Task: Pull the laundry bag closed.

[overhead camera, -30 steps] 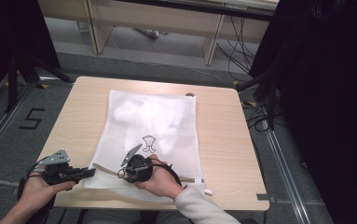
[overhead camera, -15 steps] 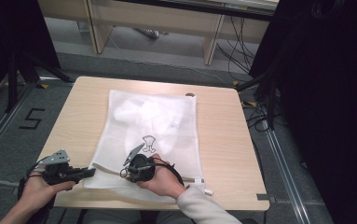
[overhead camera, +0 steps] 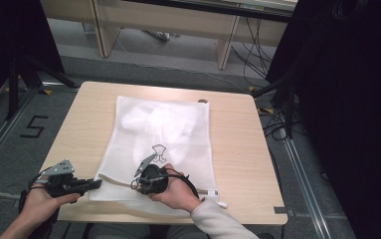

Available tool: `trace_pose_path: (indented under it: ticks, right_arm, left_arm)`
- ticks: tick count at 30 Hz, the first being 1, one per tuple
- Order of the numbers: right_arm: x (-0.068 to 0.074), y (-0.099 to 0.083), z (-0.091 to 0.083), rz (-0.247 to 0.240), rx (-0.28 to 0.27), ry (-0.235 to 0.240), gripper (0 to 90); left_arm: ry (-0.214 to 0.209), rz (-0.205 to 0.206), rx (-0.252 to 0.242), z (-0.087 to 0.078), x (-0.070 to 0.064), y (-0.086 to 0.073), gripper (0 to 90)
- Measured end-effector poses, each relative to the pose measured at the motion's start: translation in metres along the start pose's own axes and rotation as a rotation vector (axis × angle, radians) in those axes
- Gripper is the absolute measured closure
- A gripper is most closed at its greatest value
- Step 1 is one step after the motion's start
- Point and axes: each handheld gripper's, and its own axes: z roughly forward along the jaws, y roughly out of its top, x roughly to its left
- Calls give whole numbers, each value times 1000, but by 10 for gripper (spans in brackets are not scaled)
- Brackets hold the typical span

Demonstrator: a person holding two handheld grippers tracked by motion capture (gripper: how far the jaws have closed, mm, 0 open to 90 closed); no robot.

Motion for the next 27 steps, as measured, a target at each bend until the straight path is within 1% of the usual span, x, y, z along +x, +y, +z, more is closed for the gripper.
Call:
trace_pose_path:
  ticks: [1,3,4,5,6,8,9,10,12,13,15,16,17,18,19,21,22,25,27]
  right_arm:
    - [1,-1,-1,16,0,0,826]
    - [0,-3,-2,16,2,-2,826]
    - [-1,-3,-2,10,2,-8,826]
    - [-1,-4,-3,10,-1,6,826]
    - [-1,-5,-2,6,-2,-1,826]
    - [0,-5,-3,24,-1,-2,826]
    - [0,-5,-3,24,-1,-2,826]
    - [-1,-5,-4,14,-1,-6,826]
    - [-1,-5,-5,22,-3,1,826]
    - [0,-5,-5,18,-1,-7,826]
    - [-2,-7,-6,13,-6,-10,826]
    - [-2,-8,-7,10,-5,-7,826]
    - [-2,-8,-7,27,0,-6,826]
    - [-2,-9,-7,26,-1,-8,826]
    - [-2,-9,-7,35,-3,-4,826]
    - [-2,-9,-7,13,-7,-3,826]
    - [-2,-9,-8,23,-2,-5,826]
    - [-2,-10,-9,26,1,-10,826]
    - [-3,-12,-10,37,-1,-10,826]
  left_arm:
    - [0,0,0,0,0,0,854]
    - [-1,-10,-6,0,0,0,855]
    - [-2,-8,5,0,0,0,855]
    - [0,-7,5,0,0,0,855]
    - [-1,-8,4,0,0,0,855]
    - [0,-6,4,0,0,0,855]
    - [-1,-12,-2,0,-1,0,855]
    - [0,-8,1,0,0,0,855]
    - [1,-5,4,0,0,0,855]
    - [1,-8,6,-1,1,0,855]
    - [0,-12,-2,0,0,0,855]
    - [-1,-8,1,0,1,0,855]
    - [1,-8,6,-1,0,0,855]
    - [0,-9,6,0,0,0,855]
    - [0,-8,6,0,0,0,855]
    - [0,-9,5,-1,0,0,855]
    - [0,-10,4,-1,0,0,855]
    - [1,-14,-3,0,0,0,856]
    - [0,-14,-4,0,0,0,855]
